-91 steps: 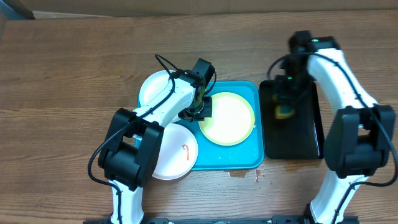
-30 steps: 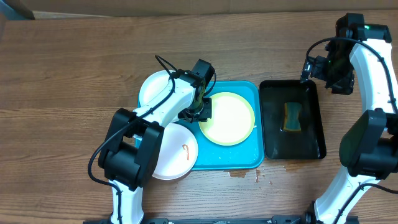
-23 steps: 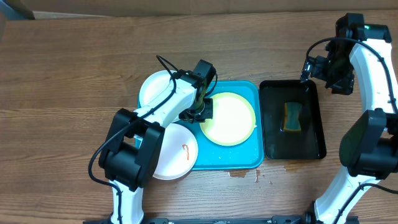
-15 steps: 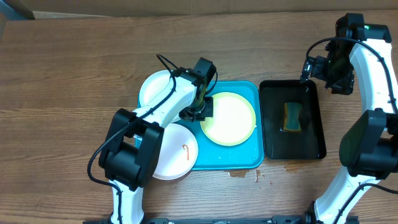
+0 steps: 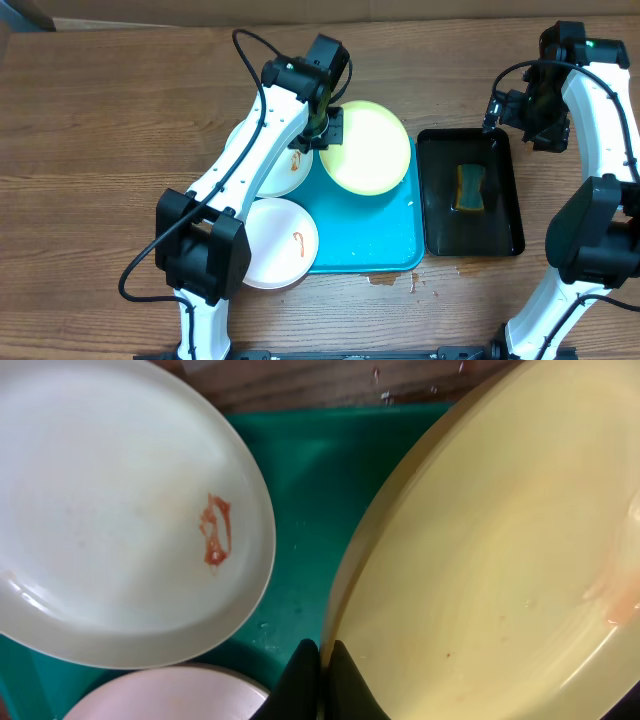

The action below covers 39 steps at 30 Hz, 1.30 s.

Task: Clean dirty plates on tray and stack at the side
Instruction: 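Lift the yellow plate with the left gripper off the teal tray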

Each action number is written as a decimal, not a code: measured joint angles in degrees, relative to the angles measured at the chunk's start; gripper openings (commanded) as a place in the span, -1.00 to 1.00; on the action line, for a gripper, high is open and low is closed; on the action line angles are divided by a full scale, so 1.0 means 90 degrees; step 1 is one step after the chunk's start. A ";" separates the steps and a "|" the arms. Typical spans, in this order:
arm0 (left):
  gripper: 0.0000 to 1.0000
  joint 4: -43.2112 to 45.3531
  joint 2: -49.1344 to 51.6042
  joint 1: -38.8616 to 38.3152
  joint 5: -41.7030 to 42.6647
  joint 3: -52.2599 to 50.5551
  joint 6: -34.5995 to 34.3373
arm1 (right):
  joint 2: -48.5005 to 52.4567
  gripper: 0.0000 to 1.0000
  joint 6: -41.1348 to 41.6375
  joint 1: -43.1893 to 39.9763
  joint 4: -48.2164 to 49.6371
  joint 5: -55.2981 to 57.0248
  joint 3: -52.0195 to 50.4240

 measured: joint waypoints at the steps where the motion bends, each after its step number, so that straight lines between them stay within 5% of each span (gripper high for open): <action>1: -0.91 -0.0010 0.0000 -0.0027 -0.0078 0.0090 -0.0002 | 0.0000 1.00 0.0007 0.0000 -0.0005 0.0000 0.0000; 24: -0.92 0.0743 0.0000 -0.3009 -0.3536 0.0410 -0.0051 | 0.0000 1.00 0.0015 0.0000 -0.0002 0.0000 0.0000; 39: -0.92 0.0840 0.0000 -0.4073 -0.5255 0.0410 -0.0051 | 0.0000 1.00 0.0015 0.0000 0.0000 0.0000 0.0000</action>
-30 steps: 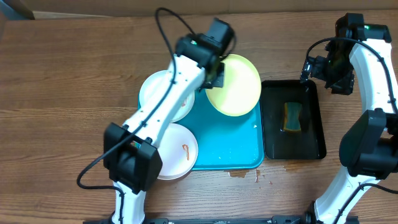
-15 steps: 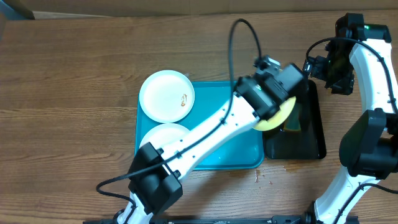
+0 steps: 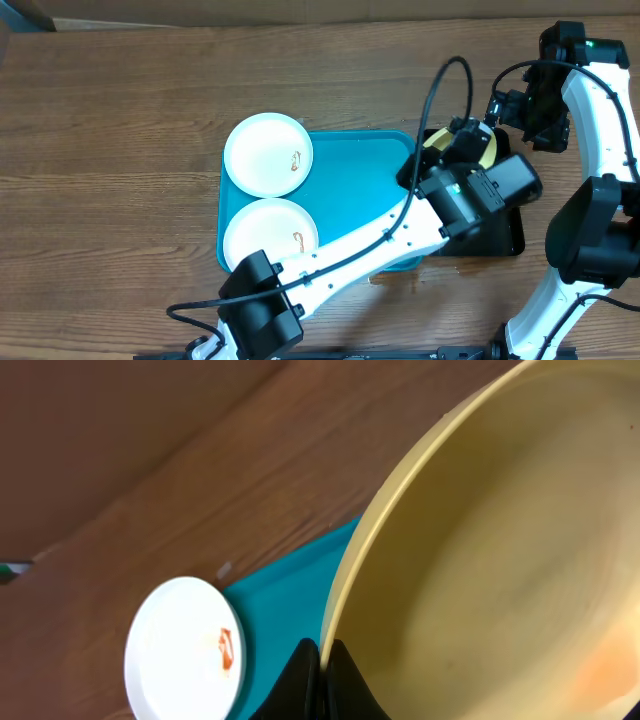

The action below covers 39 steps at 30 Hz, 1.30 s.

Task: Clean dirty plates on tray and stack at the side
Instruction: 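Lift the yellow plate with the left gripper off the teal tray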

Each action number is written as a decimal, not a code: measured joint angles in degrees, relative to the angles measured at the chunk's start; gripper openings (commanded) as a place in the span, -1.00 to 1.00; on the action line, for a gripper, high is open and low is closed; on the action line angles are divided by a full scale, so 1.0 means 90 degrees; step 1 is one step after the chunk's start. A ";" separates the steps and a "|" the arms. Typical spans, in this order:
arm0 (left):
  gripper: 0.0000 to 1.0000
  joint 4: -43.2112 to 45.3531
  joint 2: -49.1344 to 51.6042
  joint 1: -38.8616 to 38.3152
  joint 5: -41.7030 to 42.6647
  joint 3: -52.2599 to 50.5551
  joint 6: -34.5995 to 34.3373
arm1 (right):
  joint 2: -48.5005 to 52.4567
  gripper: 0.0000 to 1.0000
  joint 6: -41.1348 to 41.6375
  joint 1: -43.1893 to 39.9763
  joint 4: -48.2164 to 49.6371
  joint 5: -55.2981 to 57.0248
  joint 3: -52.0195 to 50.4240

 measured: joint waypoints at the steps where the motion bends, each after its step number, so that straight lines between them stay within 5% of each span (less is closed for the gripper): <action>1: -0.92 0.0000 0.0000 -0.0063 -0.0097 0.0000 0.0000 | 0.0000 1.00 0.0000 0.0000 -0.0002 0.0000 0.0000; 12: -0.92 0.0022 0.0000 -0.0437 -0.1110 0.0000 0.0005 | -0.0010 1.00 0.0000 0.0000 -0.0005 0.0002 0.0000; 29: -0.92 0.0024 0.0000 -0.0442 -0.1256 0.0000 -0.0002 | -0.0010 1.00 -0.0002 -0.0002 -0.0007 0.0002 0.0000; 39: -0.92 0.0049 0.0000 0.0284 0.0755 0.0002 -0.0053 | -0.0010 1.00 0.0000 0.0000 -0.0007 0.0000 0.0000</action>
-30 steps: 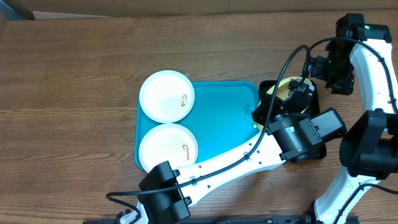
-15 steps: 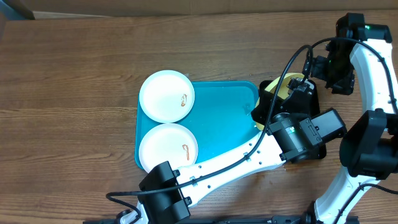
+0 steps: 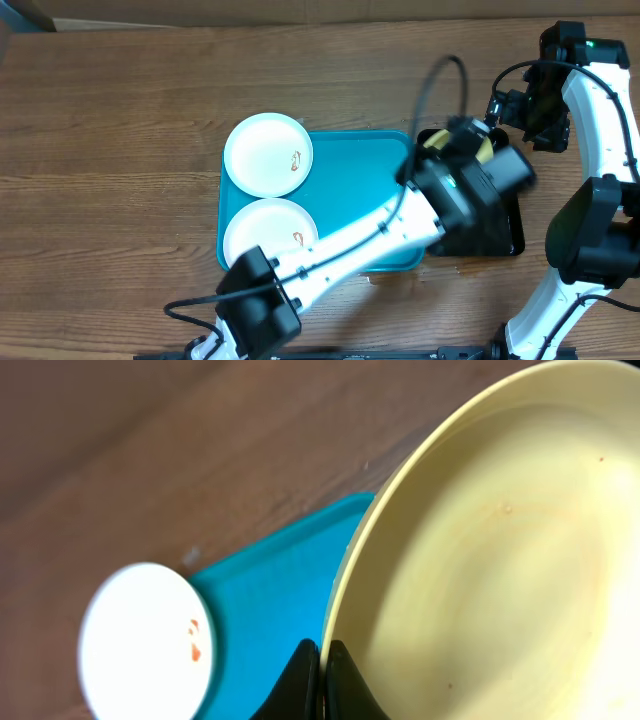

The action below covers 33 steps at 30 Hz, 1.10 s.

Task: Clean dirty plates on tray and stack at the side
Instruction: 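Lift the yellow plate with the left gripper off the teal tray, then carry the yellow plate left and set it on the table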

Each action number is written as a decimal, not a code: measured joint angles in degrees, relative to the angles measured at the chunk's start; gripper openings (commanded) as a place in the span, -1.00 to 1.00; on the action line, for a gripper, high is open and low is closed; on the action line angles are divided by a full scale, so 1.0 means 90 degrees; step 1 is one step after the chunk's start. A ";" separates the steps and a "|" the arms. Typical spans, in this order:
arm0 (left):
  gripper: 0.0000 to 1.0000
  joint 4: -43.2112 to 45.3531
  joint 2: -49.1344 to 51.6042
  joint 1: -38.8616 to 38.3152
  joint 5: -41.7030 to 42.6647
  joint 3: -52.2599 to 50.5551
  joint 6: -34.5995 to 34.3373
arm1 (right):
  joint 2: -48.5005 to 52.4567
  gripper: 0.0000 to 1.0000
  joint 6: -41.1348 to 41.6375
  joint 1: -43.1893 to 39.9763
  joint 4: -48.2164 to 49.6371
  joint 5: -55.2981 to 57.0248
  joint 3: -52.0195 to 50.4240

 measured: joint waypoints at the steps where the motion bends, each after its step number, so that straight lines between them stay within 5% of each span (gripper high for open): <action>1: -0.92 0.0000 0.0000 0.0182 0.0277 -0.0002 -0.0005 | 0.0000 1.00 -0.0002 -0.0002 0.0000 0.0002 0.0000; 17: -0.92 -0.0680 0.0000 0.4498 0.4643 0.0007 -0.0070 | 0.0000 1.00 0.0000 0.0000 0.0000 0.0002 0.0000; 23: -0.92 -0.1399 0.0000 0.6659 0.5022 0.0012 -0.0090 | 0.0000 1.00 0.0000 0.0000 0.0000 0.0002 0.0000; 33: -0.92 -0.1722 0.0000 0.8959 0.4942 0.0000 -0.0092 | 0.0000 1.00 0.0000 0.0000 -0.0002 0.0002 0.0000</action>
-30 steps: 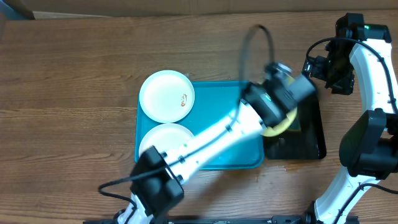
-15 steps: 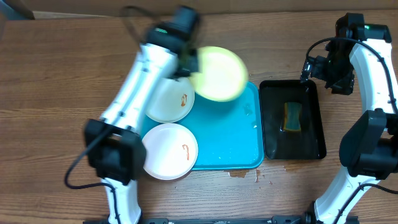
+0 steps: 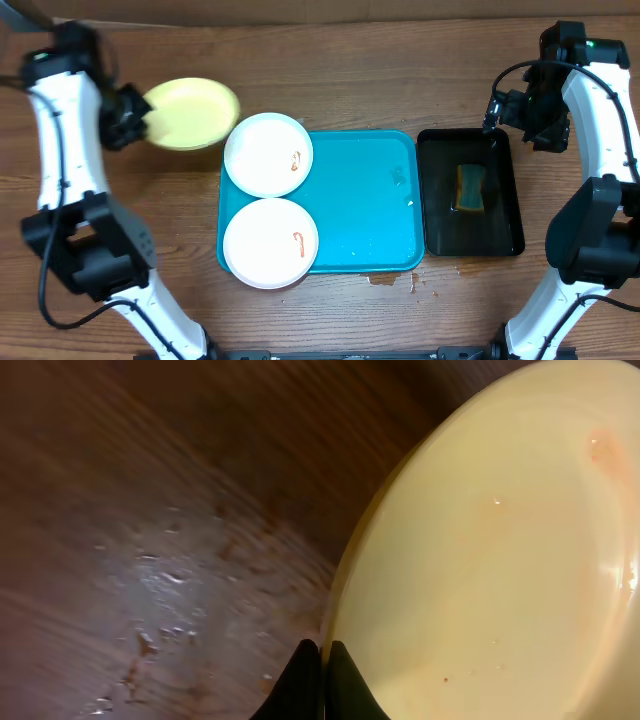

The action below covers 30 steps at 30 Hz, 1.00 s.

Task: Clean dirty plates on tray and stack at the side
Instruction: 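Carry the yellow plate left and set it on the table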

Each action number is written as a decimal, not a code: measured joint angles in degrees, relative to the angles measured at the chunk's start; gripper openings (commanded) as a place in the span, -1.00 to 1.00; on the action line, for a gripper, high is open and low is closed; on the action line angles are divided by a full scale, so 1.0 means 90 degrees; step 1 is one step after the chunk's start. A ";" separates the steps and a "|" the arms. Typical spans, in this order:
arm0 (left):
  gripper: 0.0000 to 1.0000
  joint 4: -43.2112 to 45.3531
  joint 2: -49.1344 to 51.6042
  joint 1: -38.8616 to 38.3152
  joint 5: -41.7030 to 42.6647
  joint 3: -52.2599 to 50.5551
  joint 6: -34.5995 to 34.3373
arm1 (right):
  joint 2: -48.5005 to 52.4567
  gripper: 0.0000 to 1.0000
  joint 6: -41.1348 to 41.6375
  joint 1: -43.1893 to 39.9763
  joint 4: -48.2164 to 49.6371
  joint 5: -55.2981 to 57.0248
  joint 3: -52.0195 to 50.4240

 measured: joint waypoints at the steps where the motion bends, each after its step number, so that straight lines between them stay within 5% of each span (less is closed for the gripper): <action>1: -0.92 0.0015 0.0000 0.0151 -0.0107 -0.0019 -0.0012 | 0.0000 1.00 0.0000 0.0000 0.0005 0.0000 0.0000; 23: -0.83 0.1559 0.0000 0.0947 -0.0901 -0.1792 -0.0138 | 0.0000 1.00 0.0000 0.0000 0.0005 0.0000 0.0000; 24: -0.68 0.1557 0.0000 0.0947 -0.0862 -0.1792 -0.0117 | 0.0000 1.00 0.0000 0.0000 0.0005 0.0000 0.0000; 26: 0.13 0.1549 0.0000 0.0947 -0.0806 -0.1797 -0.0051 | 0.0000 1.00 0.0000 0.0000 0.0005 0.0000 0.0000; 27: 0.35 0.1532 0.0000 0.0945 -0.0787 -0.1802 -0.0012 | 0.0000 1.00 0.0000 0.0000 0.0005 0.0000 0.0000; 30: 0.44 0.1452 0.0000 0.0935 -0.0707 -0.1834 0.0002 | 0.0000 1.00 -0.0002 0.0000 0.0005 0.0005 0.0000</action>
